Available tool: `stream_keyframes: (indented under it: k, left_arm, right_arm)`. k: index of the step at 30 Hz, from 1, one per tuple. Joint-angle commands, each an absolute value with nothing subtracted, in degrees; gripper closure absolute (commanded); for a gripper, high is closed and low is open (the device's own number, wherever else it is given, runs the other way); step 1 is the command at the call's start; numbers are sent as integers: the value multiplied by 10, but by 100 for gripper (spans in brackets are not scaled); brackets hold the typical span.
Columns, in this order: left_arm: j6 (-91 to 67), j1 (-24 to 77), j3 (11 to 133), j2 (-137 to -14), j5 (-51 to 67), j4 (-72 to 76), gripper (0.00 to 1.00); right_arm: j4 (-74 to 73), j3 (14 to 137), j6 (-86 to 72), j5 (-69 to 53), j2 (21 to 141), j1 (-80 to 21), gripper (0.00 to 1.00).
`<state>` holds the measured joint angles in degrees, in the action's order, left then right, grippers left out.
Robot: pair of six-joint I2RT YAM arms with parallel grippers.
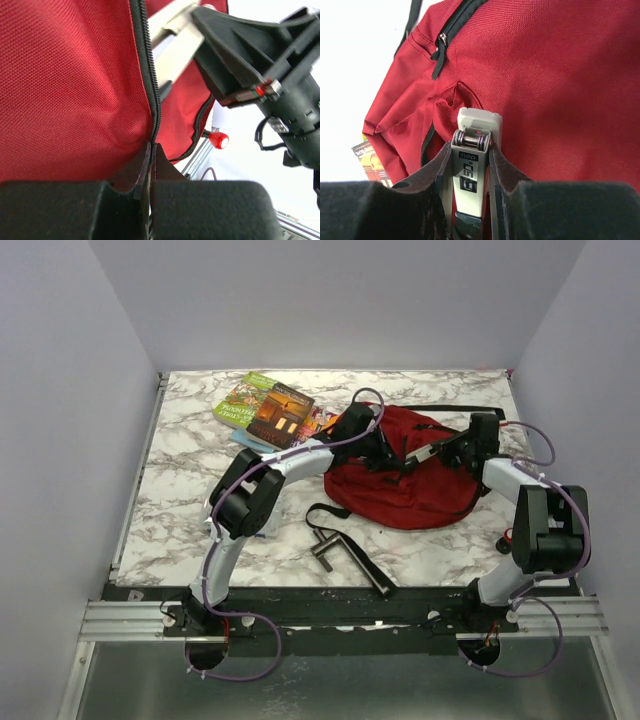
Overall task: Pack the student bag
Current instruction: Place the stationery in the student bag.
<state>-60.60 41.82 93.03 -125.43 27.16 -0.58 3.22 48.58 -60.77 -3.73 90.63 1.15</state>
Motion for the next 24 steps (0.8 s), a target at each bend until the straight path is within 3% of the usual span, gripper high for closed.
stream_keyframes:
  k: [1,10,11,13,16,18,22,24]
  left_arm:
    - [-569,423,932,-1208,283,45,100]
    - [-568,430,968,-1231,270,19,100]
    - [-575,430,968,-1235,272,18,100]
    - [-588,429,969,-1243,273,12,100]
    - [-595,427,966,-1247,278,12,100]
    - [-595,426,960,-1247,277,12,100]
    - [-598,425,951,-1245,280,12,100]
    - [-599,424,948,-1243,282,11,100]
  right_arm:
    - [-85,555,-648,-107,962,9,99]
    - [-33,593,-610,-208,1022,-27,99]
    - [-24,602,-608,-232,1034,-35,95]
    - [-14,616,-586,-283,1058,-34,77]
    - [-33,607,-532,-274,1053,-18,49]
    - [-12,583,-508,-285,1032,-4,37]
    - [-41,574,-439,-235,989,31,29]
    - [-57,577,-424,-221,985,39,31]
